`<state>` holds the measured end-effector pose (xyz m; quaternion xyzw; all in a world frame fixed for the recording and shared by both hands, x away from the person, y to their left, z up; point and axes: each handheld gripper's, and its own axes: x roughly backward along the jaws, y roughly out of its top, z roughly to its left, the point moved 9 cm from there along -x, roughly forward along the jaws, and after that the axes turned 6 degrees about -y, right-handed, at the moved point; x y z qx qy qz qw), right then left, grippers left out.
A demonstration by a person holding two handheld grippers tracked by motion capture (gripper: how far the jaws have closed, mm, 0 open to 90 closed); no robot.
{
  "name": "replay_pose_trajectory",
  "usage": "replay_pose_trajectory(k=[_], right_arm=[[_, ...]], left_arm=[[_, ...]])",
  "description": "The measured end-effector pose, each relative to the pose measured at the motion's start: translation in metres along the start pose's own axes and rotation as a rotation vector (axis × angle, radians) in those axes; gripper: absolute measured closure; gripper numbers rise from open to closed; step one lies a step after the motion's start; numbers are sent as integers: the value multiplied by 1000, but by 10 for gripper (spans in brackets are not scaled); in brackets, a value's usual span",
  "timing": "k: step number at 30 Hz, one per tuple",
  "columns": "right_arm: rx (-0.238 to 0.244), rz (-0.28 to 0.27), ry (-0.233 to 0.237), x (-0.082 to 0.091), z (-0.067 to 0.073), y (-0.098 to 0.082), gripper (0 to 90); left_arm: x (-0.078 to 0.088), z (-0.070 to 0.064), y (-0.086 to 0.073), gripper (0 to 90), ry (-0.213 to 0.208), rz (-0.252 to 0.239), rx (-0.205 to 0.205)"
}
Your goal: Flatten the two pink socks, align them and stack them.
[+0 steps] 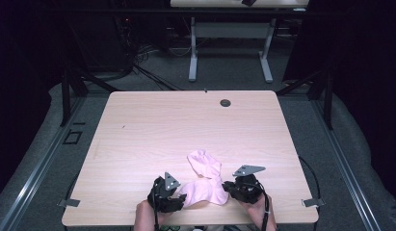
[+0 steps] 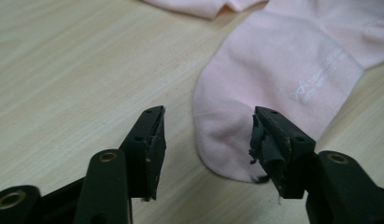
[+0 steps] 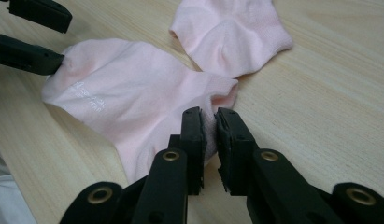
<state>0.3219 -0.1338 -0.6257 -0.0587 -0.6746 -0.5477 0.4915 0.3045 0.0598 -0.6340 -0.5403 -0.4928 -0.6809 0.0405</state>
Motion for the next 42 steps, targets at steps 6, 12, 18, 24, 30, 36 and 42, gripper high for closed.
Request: replay_pose_trajectory(k=[6,12,18,24,30,36,42], right_arm=[[20,17,-16,-3,1,-3,785],[44,32,-23,-7,4,-6,821],[45,29,-17,0,3,-8,831],[24,41,-11,12,-1,-13,826],[24,5,30,10,-6,-7,603],[37,-40,13,8,-22,24,463],[38,-16,-18,-12,-36,49,386]], left_arm=[[-6,-5,0,608,13,17,-49],[-7,-5,0,789,0,17,-78],[-4,1,-1,861,-1,23,-92],[-2,0,-2,838,-53,20,-78],[5,12,7,398,-25,-41,-47],[6,31,23,176,-17,-86,-43],[1,45,35,68,-29,-102,-17]])
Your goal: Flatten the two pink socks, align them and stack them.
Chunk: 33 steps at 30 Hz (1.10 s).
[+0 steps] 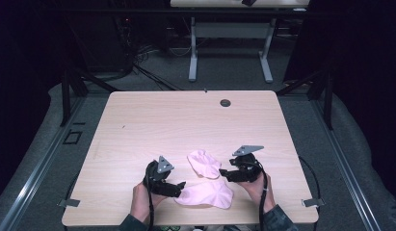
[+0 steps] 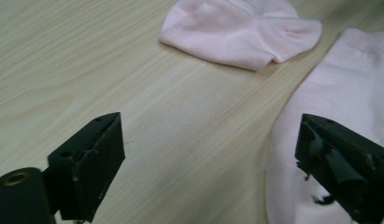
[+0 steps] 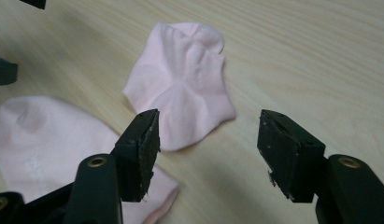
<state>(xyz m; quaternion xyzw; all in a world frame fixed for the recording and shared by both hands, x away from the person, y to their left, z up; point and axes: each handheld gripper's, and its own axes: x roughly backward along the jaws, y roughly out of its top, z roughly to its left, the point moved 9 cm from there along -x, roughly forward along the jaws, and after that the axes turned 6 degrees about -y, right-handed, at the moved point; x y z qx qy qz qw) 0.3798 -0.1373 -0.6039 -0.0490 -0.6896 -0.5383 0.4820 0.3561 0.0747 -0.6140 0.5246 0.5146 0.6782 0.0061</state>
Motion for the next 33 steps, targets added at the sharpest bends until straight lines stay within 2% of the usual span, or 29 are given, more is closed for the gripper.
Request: replay_pose_trajectory(k=[2,4,8,9,10,13,15,16,17,18,19,20,21,22,23,25,26,30,32,33], right_arm=[[3,11,3,-9,-2,7,403],[5,20,-5,-18,-4,11,437],[11,50,15,-31,-3,15,491],[30,82,13,-42,0,15,525],[39,90,9,-46,0,15,534],[35,117,7,-52,0,13,569],[32,132,9,-55,0,11,641],[48,137,2,-56,-1,10,666],[44,133,-2,-57,0,10,733],[57,131,3,-58,0,9,761],[57,131,3,-58,0,9,761],[54,123,4,-58,3,9,814],[55,127,10,-58,4,9,827],[48,133,10,-57,5,9,835],[27,119,19,-57,6,10,839],[37,125,29,-55,5,9,842],[4,119,61,-51,7,11,844],[-68,64,125,-35,9,23,845],[-75,56,127,-32,9,26,845],[-89,34,144,-25,11,33,845]], left_arm=[[-3,2,3,47,10,-1,-5],[-5,1,5,43,1,-2,-6],[-12,-2,8,57,-11,4,-11],[-18,-5,9,77,-17,11,-16],[-19,-7,9,91,-26,19,-19],[-26,-12,11,158,-39,23,-30],[-31,-16,12,186,-51,34,-42],[-34,-17,13,217,-49,41,-50],[-37,-20,14,254,-53,46,-57],[-43,-26,16,265,-66,55,-76],[-43,-26,16,295,-66,55,-76],[-48,-31,18,318,-73,70,-99],[-48,-31,18,333,-73,70,-99],[-52,-33,20,360,-64,74,-118],[-53,-32,21,380,-60,72,-122],[-54,-32,22,398,-54,70,-124],[-57,-33,23,422,-60,64,-119],[-60,-34,24,380,-59,55,-123],[-59,-34,25,362,-58,48,-125],[-59,-34,26,338,-56,44,-128]])
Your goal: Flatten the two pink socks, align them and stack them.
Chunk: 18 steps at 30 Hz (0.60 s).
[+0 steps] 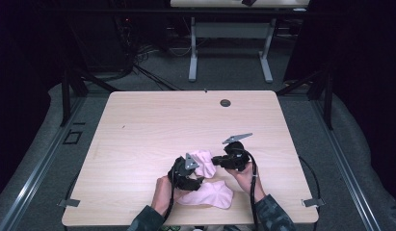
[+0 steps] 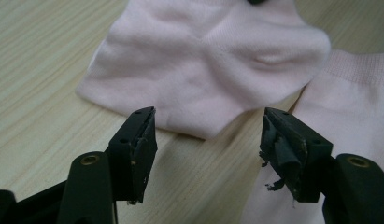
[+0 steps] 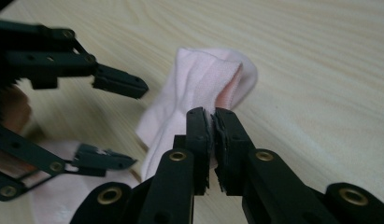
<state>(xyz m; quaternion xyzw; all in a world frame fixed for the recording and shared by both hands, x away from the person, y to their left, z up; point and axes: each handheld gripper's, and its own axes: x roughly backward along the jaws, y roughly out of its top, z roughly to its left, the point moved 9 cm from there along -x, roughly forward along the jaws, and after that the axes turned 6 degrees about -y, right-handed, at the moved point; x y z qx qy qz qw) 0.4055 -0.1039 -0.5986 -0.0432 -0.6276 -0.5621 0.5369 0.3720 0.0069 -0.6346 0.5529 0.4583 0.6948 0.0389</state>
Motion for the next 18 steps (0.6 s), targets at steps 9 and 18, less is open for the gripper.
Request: replay_pose_trajectory(k=[9,18], right_arm=[[-11,-63,55,16,16,19,845],[-27,-117,113,28,29,32,845]], left_arm=[[0,-2,11,299,34,-69,-5],[-1,3,19,529,80,-141,15]])
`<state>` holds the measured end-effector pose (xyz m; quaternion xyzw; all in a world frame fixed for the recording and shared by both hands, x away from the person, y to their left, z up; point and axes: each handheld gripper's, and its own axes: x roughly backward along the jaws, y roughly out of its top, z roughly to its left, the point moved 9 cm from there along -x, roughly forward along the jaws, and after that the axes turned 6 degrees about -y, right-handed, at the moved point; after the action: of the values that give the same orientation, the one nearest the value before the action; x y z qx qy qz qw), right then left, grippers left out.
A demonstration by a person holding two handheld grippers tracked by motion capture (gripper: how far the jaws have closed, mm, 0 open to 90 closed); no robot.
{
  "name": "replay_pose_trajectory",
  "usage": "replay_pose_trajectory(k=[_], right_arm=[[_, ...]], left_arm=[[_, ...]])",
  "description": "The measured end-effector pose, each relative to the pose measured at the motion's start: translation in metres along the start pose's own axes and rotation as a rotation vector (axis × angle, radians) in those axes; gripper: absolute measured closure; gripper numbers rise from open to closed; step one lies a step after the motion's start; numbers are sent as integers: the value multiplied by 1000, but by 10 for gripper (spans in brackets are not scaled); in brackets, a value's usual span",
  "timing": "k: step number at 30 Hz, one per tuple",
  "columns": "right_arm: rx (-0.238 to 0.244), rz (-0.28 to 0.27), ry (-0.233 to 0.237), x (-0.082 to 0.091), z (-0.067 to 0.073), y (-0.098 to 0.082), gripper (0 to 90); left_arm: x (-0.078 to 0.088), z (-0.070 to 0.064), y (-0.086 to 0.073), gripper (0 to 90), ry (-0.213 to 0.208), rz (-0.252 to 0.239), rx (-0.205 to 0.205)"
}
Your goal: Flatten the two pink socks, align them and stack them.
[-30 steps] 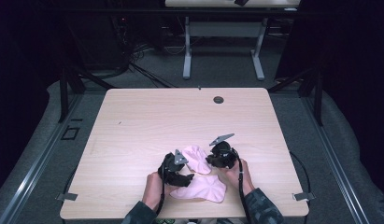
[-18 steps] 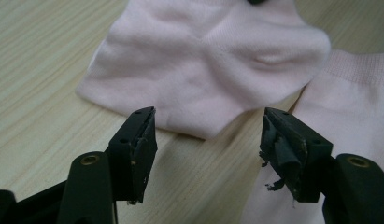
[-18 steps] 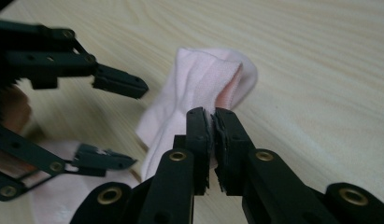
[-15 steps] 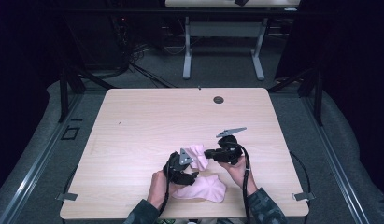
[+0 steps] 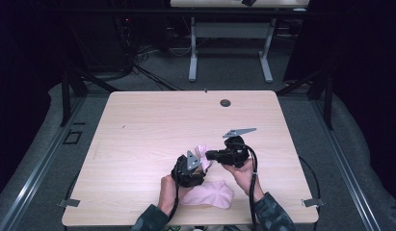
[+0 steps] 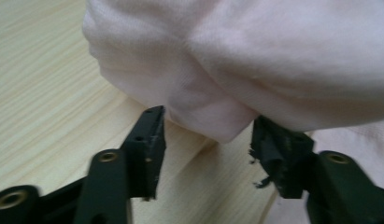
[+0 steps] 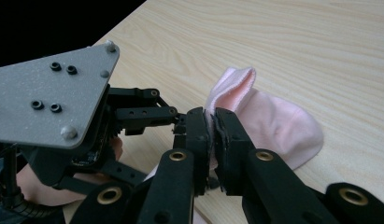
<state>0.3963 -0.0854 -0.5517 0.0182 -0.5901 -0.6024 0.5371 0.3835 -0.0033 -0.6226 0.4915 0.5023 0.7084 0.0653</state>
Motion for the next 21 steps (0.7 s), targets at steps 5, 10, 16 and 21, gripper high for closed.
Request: replay_pose_trajectory(k=[5,10,16,21], right_arm=[[0,-14,-6,4,-1,2,845],[-8,-32,-15,6,-3,2,845],[21,26,-88,-1,-15,-8,843],[-10,100,-135,-11,-39,-27,842]], left_arm=[[13,15,4,839,75,-33,-13],[39,28,12,860,178,-8,-94],[54,18,22,792,240,75,-255],[28,9,2,617,84,154,-182]])
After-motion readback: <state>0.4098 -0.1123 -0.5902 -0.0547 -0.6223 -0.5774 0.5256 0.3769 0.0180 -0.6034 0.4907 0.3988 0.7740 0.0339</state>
